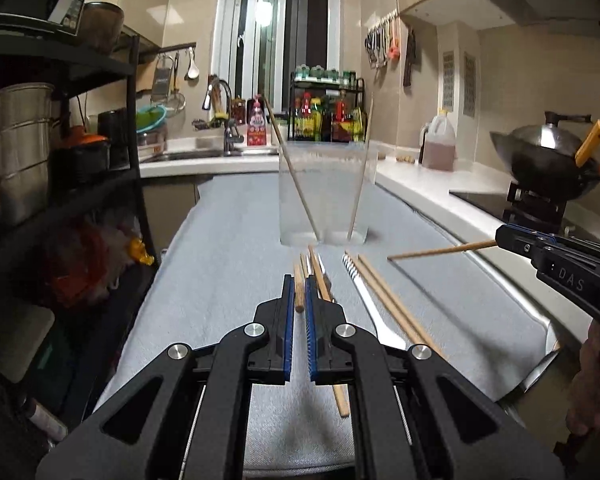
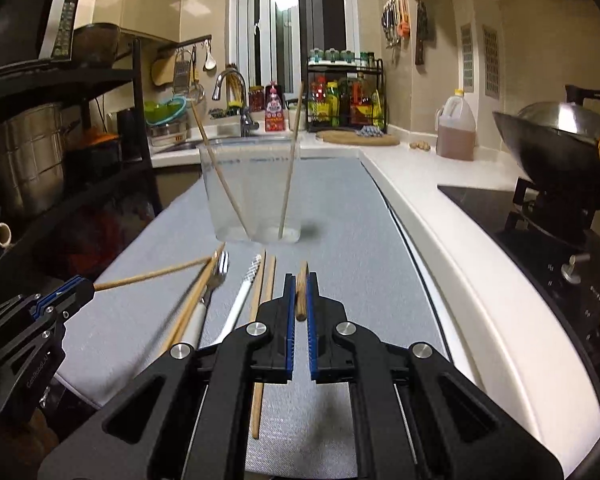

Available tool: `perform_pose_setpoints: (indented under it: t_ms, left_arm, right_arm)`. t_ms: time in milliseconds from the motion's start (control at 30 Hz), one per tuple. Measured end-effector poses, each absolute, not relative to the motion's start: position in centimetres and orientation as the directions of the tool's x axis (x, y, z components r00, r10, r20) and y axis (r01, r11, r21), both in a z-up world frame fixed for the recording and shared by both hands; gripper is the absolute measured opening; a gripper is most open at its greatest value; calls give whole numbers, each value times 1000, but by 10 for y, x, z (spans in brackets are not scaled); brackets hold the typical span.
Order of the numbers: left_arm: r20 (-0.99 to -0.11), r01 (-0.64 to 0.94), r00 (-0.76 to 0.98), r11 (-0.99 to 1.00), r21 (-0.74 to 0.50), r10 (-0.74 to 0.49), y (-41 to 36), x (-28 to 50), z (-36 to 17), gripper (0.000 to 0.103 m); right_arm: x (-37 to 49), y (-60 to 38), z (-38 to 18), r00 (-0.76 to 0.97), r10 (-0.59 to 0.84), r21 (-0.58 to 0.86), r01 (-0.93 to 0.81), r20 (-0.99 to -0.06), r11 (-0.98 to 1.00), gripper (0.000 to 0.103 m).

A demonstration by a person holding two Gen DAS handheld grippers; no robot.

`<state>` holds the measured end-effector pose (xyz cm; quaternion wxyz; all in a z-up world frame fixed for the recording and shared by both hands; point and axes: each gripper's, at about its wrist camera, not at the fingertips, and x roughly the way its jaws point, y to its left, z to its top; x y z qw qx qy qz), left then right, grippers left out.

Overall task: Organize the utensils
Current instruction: 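Carry both chopsticks upright over the clear container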

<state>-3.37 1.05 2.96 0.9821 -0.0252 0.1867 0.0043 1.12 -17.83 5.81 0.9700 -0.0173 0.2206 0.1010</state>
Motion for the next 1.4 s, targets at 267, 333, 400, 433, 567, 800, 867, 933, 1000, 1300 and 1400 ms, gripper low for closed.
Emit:
perform_pose_setpoints:
  t_ms: [267,333,400,433,567,800,867,933,1000,1300,1400]
  left_arm:
    - [-311,-7,950,996,-87,-20,25,-26,68,5]
    - [-309,7,950,996,-92,-35,27,-21,78,5]
    - [-307,16,951,996,-93,-43,32,-14,91,5]
    - [-308,21,950,995,-94,-49,35,-9,97,5]
    - [-336,43,938,991,-128,-84,47,9,123,5]
    - [-395,58,911,985,-164,-120,60,36,158,5]
    - [-402,60,908,985,-159,-120,63,42,166,5]
    - [-403,61,907,986,-158,-121,64,48,172,5]
    - [-407,64,904,984,-167,-128,66,57,177,5]
    - [-381,84,912,979,-187,-151,73,106,222,5]
    - [-360,100,918,976,-194,-165,72,125,245,5]
  right_arm:
    - [24,-179,105,889,230,41,-233,-395,972,5]
    - [30,-179,113,886,241,53,-240,-396,969,5]
    - [38,-177,121,883,242,57,-239,-401,969,5]
    - [40,-177,124,883,243,60,-239,-402,969,5]
    - [53,-173,144,881,246,68,-239,-405,969,5]
    - [74,-159,176,873,266,73,-259,-410,963,5]
    - [80,-155,183,871,273,75,-267,-408,961,5]
    - [86,-152,189,870,280,82,-270,-405,959,5]
    - [93,-151,194,869,292,96,-277,-398,956,5]
    - [129,-138,245,876,357,128,-333,-324,934,5]
    - [140,-133,265,888,361,116,-342,-284,932,5]
